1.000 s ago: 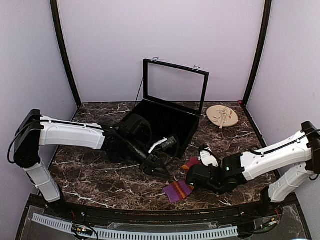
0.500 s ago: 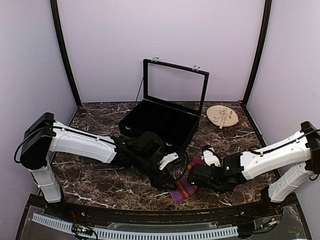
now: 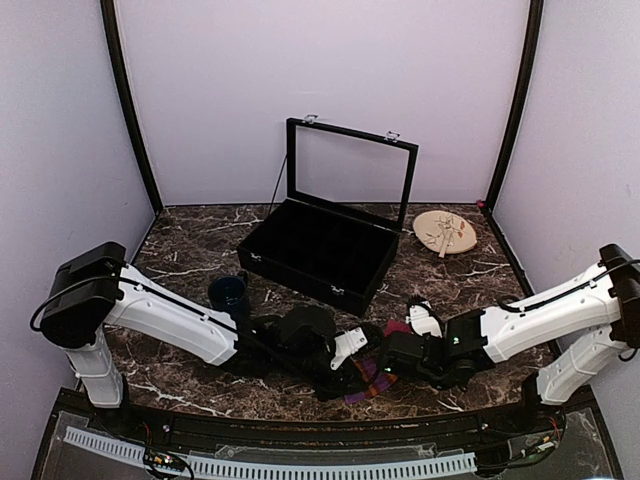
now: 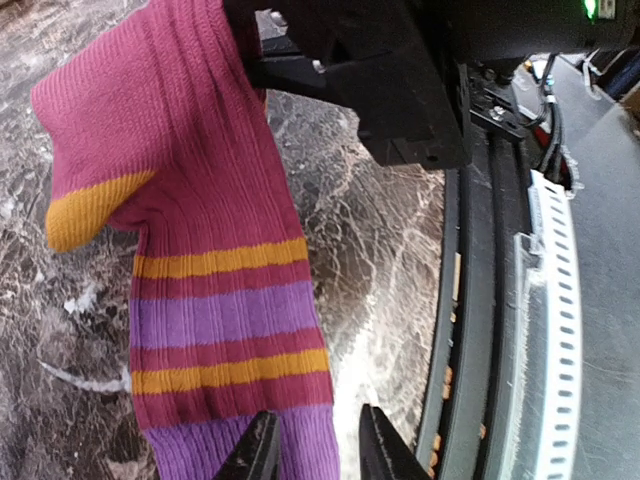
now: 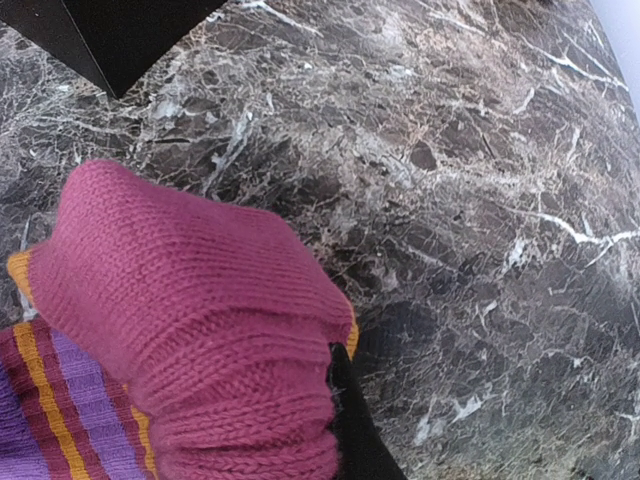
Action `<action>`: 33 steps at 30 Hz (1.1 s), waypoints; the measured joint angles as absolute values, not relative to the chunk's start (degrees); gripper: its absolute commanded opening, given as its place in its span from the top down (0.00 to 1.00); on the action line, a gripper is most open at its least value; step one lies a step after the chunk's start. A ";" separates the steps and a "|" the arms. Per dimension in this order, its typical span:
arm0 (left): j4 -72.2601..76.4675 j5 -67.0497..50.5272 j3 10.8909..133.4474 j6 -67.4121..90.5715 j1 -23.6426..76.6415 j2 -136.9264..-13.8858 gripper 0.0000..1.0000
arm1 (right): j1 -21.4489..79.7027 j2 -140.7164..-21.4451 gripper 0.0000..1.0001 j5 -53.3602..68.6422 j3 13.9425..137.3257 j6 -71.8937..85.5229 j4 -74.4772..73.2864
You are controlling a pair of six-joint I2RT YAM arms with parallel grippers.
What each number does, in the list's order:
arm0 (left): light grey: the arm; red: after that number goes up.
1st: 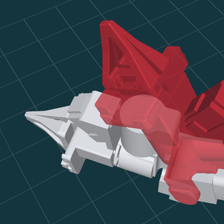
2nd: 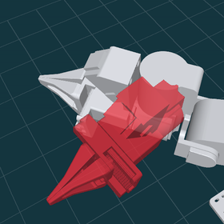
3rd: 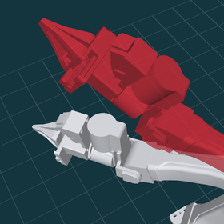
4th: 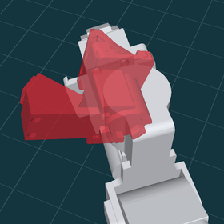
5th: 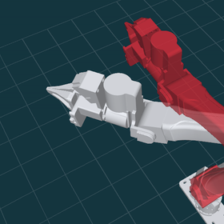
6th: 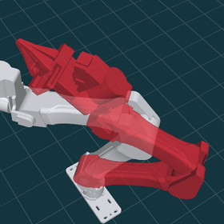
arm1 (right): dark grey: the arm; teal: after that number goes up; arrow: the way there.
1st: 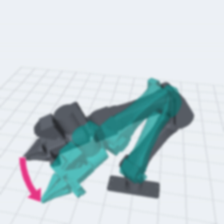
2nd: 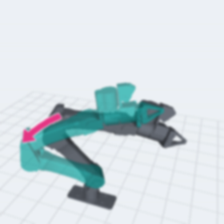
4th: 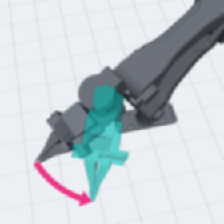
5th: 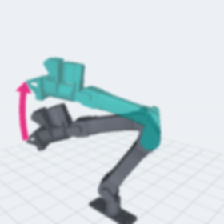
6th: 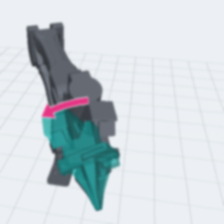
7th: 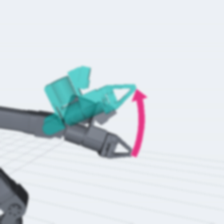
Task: Roll the socks
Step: Flatten out the sock at the center of the board.
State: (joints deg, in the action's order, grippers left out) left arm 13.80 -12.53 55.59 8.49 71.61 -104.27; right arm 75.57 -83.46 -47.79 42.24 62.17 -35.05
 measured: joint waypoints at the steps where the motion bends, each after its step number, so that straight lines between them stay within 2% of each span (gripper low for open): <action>1: 14.96 -10.83 55.35 8.21 72.40 -104.66 0.71 | 75.57 -83.46 1.00 -47.64 42.09 62.37 -34.89; 16: 20.91 2.59 54.35 6.76 74.43 -111.28 0.77 | 75.11 -83.46 0.99 -46.94 41.93 65.08 -34.83; 27: 18.06 8.23 53.10 10.13 74.04 -109.51 0.79 | 72.44 -83.24 0.79 -47.68 41.65 66.74 -37.95; 33: 13.93 10.87 50.46 12.36 71.81 -105.84 0.79 | 69.63 -83.24 0.60 -47.99 41.63 66.13 -38.41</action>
State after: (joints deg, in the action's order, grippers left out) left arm 13.93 10.87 50.46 12.36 71.81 -105.84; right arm 69.63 -83.24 -47.99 41.63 66.13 -38.41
